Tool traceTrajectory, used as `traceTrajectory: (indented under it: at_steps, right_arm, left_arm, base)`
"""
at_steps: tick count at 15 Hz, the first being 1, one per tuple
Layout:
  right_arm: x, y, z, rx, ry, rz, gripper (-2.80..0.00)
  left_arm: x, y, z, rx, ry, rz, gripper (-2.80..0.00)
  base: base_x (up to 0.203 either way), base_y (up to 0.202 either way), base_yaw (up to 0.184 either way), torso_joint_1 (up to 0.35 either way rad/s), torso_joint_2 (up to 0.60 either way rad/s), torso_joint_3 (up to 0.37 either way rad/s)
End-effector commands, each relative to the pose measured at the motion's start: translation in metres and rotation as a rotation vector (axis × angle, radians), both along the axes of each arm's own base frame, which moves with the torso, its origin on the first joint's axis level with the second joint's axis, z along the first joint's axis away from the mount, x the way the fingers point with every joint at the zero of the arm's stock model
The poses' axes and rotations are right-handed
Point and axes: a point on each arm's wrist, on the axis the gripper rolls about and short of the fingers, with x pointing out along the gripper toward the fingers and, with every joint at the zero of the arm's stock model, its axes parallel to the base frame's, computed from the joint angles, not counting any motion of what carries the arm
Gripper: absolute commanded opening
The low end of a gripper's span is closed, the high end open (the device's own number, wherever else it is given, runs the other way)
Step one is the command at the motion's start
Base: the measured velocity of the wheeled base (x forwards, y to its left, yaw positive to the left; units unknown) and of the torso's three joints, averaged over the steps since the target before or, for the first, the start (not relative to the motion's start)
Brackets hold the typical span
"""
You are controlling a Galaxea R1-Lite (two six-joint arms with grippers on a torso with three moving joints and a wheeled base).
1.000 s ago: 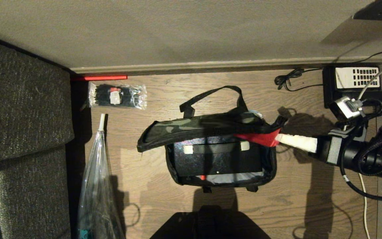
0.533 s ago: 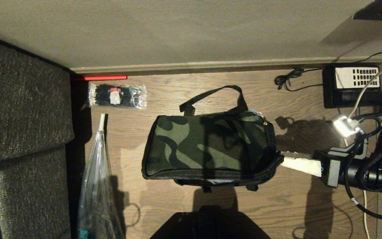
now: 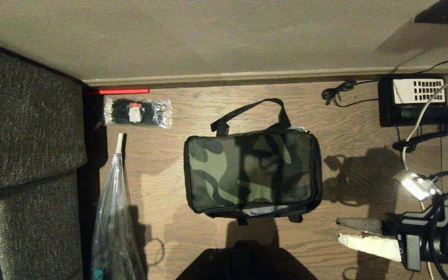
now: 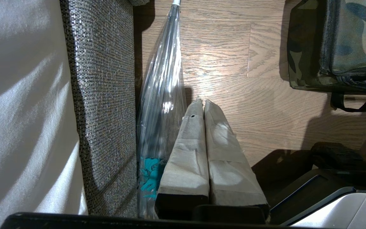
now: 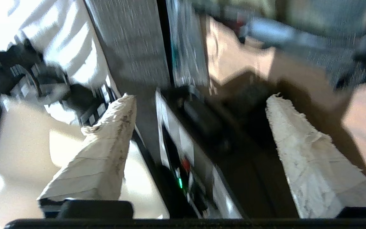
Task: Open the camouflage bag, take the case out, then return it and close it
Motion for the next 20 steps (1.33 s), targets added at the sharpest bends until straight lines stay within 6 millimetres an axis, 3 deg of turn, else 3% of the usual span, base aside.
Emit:
traceTrajectory:
  at_steps: [1, 2, 3, 6, 8, 11, 13, 16, 18, 20]
  right_arm:
    - [-0.017, -0.004, 0.01, -0.018, -0.065, -0.008, 0.0]
    - [-0.021, -0.006, 0.016, -0.022, -0.102, -0.028, 0.0]
    - [-0.026, -0.007, 0.023, -0.019, -0.142, -0.037, -2.8]
    - [-0.045, -0.008, 0.044, 0.014, -0.19, -0.056, -2.8]
    - [-0.069, -0.011, 0.05, 0.022, -0.156, -0.092, -2.8]
    - [-0.111, -0.018, 0.048, -0.051, -0.141, -0.3, -2.8]
    - [-0.142, -0.024, 0.039, -0.145, -0.169, -0.43, -2.8]
    - [-0.181, -0.032, 0.007, -0.334, -0.239, -0.574, -2.8]
    - [-0.193, -0.035, -0.015, -0.405, -0.247, -0.704, -2.8]
    - [-0.2, -0.036, -0.022, -0.386, -0.33, -0.823, -2.8]
  left_arm:
    - [0.0, 0.0, -0.001, -0.001, 0.003, 0.001, -2.8]
    - [0.0, 0.0, -0.001, -0.001, 0.003, 0.001, -2.8]
    - [0.0, 0.0, -0.001, -0.001, 0.003, 0.001, -2.8]
    - [0.0, 0.0, -0.001, -0.001, 0.003, 0.001, -2.8]
    - [0.0, 0.0, -0.001, -0.001, 0.001, 0.001, -2.8]
    - [0.0, 0.0, -0.001, -0.001, 0.003, 0.001, -2.8]
    - [0.0, 0.0, -0.001, -0.001, 0.003, 0.001, -2.8]
    - [0.0, 0.0, -0.001, -0.001, 0.003, 0.001, -2.8]
    - [0.0, 0.0, -0.001, -0.001, 0.003, 0.001, -2.8]
    - [0.0, 0.0, -0.001, -0.001, 0.003, 0.001, -2.8]
  base:
    - [0.0, 0.0, 0.0, 0.0, 0.0, 0.0]
    - [0.0, 0.0, 0.0, 0.0, 0.0, 0.0]
    - [0.0, 0.0, 0.0, 0.0, 0.0, 0.0]
    - [0.0, 0.0, 0.0, 0.0, 0.0, 0.0]
    - [0.0, 0.0, 0.0, 0.0, 0.0, 0.0]
    - [0.0, 0.0, 0.0, 0.0, 0.0, 0.0]
    - [0.0, 0.0, 0.0, 0.0, 0.0, 0.0]
    - [0.0, 0.0, 0.0, 0.0, 0.0, 0.0]
    - [0.0, 0.0, 0.0, 0.0, 0.0, 0.0]
    - [0.0, 0.0, 0.0, 0.0, 0.0, 0.0]
